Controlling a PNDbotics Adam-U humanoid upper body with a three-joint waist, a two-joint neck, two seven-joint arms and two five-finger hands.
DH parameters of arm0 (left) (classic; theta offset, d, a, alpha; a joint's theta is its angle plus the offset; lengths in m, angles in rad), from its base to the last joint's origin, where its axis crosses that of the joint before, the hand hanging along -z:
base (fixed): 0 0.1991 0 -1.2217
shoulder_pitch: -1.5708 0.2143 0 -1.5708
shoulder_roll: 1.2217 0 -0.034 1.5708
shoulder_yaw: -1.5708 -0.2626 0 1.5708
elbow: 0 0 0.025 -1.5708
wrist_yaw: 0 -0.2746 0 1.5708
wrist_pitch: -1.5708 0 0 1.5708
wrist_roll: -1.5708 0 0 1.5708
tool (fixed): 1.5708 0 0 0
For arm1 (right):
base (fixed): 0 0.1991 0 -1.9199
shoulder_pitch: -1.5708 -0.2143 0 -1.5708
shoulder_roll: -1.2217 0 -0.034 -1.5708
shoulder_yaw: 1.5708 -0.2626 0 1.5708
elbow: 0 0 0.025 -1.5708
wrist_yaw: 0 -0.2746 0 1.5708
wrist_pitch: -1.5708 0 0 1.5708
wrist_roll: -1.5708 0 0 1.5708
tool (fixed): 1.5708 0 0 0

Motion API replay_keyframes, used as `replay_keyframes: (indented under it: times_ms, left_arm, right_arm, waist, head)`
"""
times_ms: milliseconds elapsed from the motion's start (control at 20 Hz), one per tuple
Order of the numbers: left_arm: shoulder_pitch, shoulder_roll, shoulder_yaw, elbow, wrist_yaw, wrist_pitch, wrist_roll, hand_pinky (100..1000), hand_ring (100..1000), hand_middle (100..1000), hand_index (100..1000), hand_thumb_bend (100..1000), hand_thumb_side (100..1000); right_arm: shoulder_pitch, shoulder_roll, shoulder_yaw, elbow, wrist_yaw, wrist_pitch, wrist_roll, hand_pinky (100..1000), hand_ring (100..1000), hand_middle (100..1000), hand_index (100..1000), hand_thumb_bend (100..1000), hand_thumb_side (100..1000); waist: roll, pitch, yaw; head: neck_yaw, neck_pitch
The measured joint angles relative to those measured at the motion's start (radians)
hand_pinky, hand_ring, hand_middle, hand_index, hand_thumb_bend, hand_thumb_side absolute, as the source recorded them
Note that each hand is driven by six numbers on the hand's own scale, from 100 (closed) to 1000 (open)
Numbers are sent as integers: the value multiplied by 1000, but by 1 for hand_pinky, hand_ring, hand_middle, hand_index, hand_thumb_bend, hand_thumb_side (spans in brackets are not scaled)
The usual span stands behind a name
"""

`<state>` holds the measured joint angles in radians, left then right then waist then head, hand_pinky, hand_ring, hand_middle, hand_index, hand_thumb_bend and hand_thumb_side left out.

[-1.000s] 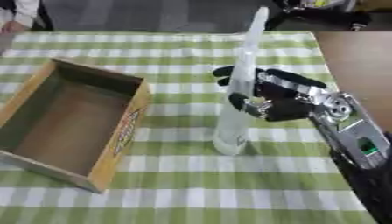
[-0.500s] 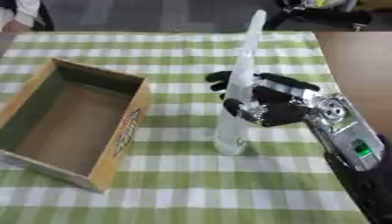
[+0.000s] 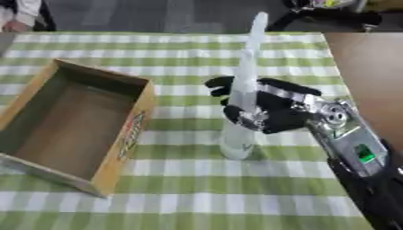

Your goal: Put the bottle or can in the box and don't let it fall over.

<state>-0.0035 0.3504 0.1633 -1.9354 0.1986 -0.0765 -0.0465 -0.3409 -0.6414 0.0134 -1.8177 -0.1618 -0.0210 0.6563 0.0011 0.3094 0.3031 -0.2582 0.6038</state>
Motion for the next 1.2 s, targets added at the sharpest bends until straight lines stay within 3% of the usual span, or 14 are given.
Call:
replay_keyframes:
  times_ms: [1200]
  left_arm:
    - [-3,0,-1,0,0,-2,-6,1000,787,970,849,100,864]
  right_arm:
    - [16,14,8,47,66,-41,-19,952,1000,1000,1000,100,519]
  waist:
    - [3,4,0]
  head:
    - [-1,-8]
